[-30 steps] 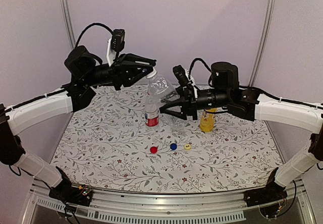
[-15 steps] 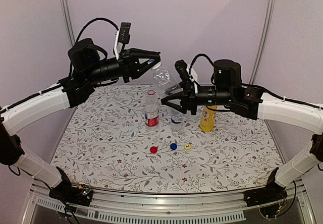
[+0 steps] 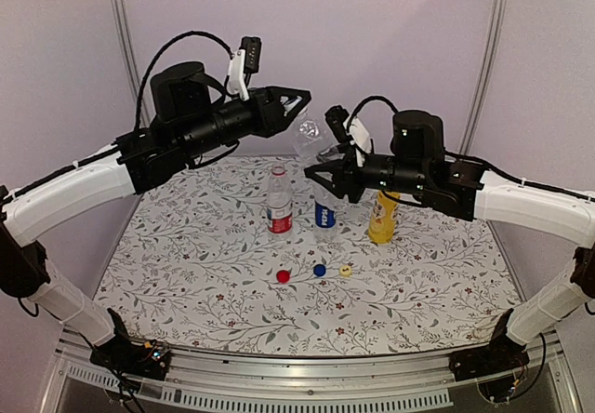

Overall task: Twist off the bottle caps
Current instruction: Unscrew the bottle cap from the plastic bottle.

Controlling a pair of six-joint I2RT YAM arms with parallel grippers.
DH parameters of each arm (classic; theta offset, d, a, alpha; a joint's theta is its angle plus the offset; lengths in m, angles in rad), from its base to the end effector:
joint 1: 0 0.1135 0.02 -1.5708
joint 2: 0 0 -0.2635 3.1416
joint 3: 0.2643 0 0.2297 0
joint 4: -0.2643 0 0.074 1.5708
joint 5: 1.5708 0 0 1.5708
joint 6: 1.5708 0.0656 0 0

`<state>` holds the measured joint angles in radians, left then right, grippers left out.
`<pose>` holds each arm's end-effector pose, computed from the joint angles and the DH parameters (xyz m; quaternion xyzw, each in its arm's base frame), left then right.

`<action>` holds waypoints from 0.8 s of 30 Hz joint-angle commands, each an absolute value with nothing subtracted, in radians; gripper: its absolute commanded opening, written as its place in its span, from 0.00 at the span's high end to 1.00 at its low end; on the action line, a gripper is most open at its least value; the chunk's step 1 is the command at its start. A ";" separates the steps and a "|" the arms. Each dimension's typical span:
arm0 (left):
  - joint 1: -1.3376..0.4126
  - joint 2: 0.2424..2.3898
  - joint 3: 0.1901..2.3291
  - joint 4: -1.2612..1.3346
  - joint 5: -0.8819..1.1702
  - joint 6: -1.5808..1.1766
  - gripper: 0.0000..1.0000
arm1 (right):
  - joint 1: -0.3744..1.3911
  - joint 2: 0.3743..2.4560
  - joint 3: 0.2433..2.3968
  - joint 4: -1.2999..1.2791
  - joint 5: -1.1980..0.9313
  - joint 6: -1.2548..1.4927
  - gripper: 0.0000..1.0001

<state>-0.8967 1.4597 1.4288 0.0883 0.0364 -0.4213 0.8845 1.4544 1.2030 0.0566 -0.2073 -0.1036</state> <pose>0.2188 -0.2777 0.4365 0.1745 0.6640 -0.4550 0.5671 0.2143 0.2829 0.3514 -0.4222 0.6453 0.3143 0.5536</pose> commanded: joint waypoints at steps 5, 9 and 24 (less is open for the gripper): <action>-0.825 1.456 1.441 0.093 0.378 -0.370 0.33 | 0.889 1.430 1.167 0.060 -0.318 -0.138 0.70; -0.777 1.439 1.431 0.121 0.568 -0.324 0.17 | 0.879 1.416 1.152 0.058 -0.407 -0.141 0.70; -0.721 1.443 1.414 0.172 1.046 -0.214 0.30 | 0.862 1.419 1.147 0.048 -0.798 -0.157 0.69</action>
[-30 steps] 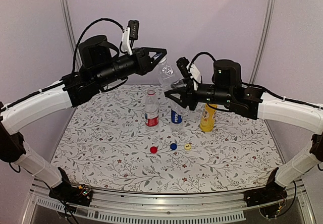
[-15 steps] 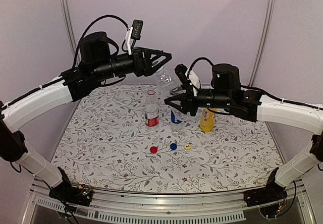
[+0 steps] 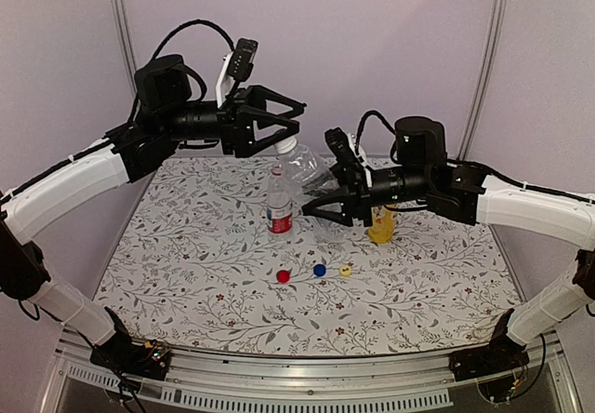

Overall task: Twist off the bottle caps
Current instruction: Unscrew the bottle cap from the plastic bottle.

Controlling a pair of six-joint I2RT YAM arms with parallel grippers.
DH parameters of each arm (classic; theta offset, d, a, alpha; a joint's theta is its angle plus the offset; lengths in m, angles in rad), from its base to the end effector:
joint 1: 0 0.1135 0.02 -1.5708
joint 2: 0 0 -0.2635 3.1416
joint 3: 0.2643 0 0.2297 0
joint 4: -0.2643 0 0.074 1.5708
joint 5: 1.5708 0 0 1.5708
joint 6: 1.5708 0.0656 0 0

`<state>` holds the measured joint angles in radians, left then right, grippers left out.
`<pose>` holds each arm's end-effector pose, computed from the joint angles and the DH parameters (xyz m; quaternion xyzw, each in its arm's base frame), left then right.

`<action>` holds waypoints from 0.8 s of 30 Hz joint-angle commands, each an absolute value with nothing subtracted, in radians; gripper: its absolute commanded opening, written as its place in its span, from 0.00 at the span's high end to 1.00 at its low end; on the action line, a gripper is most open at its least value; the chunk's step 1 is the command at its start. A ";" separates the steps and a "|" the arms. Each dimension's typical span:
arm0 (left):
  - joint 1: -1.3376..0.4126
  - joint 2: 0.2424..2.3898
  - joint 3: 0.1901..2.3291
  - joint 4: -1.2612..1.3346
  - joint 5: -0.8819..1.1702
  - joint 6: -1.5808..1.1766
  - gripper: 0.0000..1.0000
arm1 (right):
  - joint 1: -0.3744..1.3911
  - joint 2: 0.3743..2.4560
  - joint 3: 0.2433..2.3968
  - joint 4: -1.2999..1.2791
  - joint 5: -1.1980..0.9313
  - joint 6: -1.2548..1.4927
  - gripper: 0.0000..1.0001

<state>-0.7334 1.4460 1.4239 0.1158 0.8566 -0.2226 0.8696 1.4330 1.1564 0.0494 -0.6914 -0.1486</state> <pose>0.2095 -0.2555 0.4410 0.4519 0.5150 -0.5577 0.4686 0.1840 0.2828 0.3436 -0.5431 0.5402 0.4547 0.4544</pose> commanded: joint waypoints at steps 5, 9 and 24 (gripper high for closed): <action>-0.721 1.449 1.399 0.211 1.116 -0.228 0.34 | 0.847 1.420 1.148 0.055 -0.836 -0.149 0.69; -0.721 1.447 1.388 0.213 1.107 -0.210 0.40 | 0.825 1.428 1.160 0.059 -0.888 -0.138 0.69; -0.723 1.463 1.362 0.254 1.093 -0.220 0.59 | 0.815 1.437 1.173 0.063 -0.918 -0.118 0.69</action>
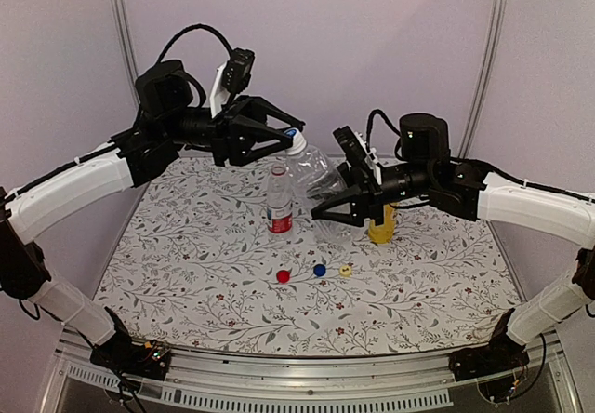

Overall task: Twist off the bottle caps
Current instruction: Unscrew the bottle cap from the plastic bottle.

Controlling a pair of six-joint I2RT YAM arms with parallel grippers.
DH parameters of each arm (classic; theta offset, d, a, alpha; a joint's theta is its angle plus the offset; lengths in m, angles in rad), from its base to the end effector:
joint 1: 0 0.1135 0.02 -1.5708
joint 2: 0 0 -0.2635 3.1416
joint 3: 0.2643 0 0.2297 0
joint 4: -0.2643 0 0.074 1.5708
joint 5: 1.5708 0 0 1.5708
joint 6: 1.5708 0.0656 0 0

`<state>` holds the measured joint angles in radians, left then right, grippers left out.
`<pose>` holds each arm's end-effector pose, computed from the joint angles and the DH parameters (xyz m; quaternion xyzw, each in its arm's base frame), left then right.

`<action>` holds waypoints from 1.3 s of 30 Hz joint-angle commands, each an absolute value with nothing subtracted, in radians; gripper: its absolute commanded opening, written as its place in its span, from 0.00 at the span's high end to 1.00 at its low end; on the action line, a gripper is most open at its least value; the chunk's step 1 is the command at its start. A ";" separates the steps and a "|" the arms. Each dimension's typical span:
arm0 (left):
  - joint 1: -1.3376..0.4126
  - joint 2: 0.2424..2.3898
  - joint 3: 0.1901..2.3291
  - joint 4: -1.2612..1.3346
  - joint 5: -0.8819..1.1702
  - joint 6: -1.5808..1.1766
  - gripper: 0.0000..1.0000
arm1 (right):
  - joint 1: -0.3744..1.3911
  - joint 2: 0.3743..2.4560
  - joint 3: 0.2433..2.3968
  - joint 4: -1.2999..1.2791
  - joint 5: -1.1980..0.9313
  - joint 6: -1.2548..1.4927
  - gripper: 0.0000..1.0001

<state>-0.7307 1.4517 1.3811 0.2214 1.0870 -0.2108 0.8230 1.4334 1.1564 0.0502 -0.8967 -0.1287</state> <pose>0.1976 -0.2551 0.4350 0.5224 0.4384 -0.5948 0.4256 0.1838 0.2736 0.3458 -0.5629 0.5033 0.5099 0.4121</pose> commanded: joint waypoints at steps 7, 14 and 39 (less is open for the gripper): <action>-0.724 1.469 1.345 0.296 1.095 -0.246 0.59 | 0.813 1.436 1.174 0.071 -0.915 -0.111 0.69; -0.732 1.473 1.335 0.325 1.082 -0.263 0.84 | 0.813 1.448 1.167 0.090 -0.860 -0.096 0.69; -0.885 1.570 1.591 -0.063 0.169 -0.346 0.58 | 0.842 1.529 1.126 0.270 -0.202 -0.016 0.62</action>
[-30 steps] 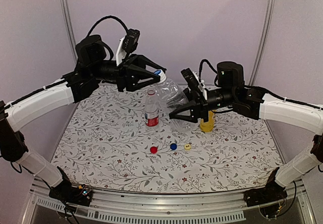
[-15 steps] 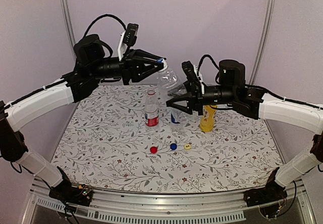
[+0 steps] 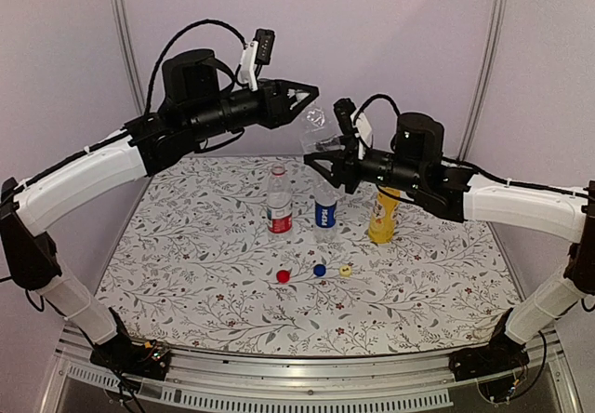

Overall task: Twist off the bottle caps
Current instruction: Unscrew the bottle cap from the plastic bottle.

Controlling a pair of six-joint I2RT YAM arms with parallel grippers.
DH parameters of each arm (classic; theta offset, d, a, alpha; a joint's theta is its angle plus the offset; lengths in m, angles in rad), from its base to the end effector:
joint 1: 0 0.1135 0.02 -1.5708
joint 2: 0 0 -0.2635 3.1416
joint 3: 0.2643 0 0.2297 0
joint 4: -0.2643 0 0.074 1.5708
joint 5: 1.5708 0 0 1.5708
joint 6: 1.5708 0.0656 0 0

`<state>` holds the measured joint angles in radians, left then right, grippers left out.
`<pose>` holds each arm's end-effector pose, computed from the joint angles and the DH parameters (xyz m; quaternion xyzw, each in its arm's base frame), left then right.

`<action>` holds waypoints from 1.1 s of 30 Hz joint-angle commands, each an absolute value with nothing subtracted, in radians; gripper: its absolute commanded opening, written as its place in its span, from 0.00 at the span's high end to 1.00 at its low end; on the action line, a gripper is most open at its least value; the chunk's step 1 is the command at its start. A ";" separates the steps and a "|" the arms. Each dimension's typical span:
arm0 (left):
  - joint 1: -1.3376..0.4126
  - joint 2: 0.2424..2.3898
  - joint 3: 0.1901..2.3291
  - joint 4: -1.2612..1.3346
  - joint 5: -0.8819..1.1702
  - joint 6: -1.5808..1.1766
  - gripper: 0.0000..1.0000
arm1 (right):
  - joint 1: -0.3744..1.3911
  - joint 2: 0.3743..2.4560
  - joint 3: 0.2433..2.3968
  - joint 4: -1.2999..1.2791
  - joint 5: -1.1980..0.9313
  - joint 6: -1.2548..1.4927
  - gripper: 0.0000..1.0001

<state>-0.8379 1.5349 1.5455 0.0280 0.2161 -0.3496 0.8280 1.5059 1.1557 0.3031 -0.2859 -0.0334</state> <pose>0.2368 -0.2841 0.4445 0.2420 0.6501 -0.4628 0.5520 0.2356 0.2840 0.3503 -0.3884 0.6097 0.3594 0.5901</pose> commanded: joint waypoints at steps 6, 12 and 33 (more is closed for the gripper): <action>-0.861 1.534 1.567 -0.027 0.233 -0.312 0.27 | 0.812 1.481 1.073 0.304 -0.308 -0.005 0.63; -0.806 1.487 1.529 0.012 0.424 -0.255 0.09 | 0.778 1.452 1.038 0.323 -0.537 0.031 0.63; -0.705 1.507 1.415 0.309 0.997 -0.323 0.36 | 0.746 1.525 1.089 0.438 -1.006 0.107 0.58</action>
<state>-0.7097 1.4887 1.4326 0.2554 0.9272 -0.3042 0.7513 1.5204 1.0538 0.4000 -0.9607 0.0834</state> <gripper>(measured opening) 0.652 0.424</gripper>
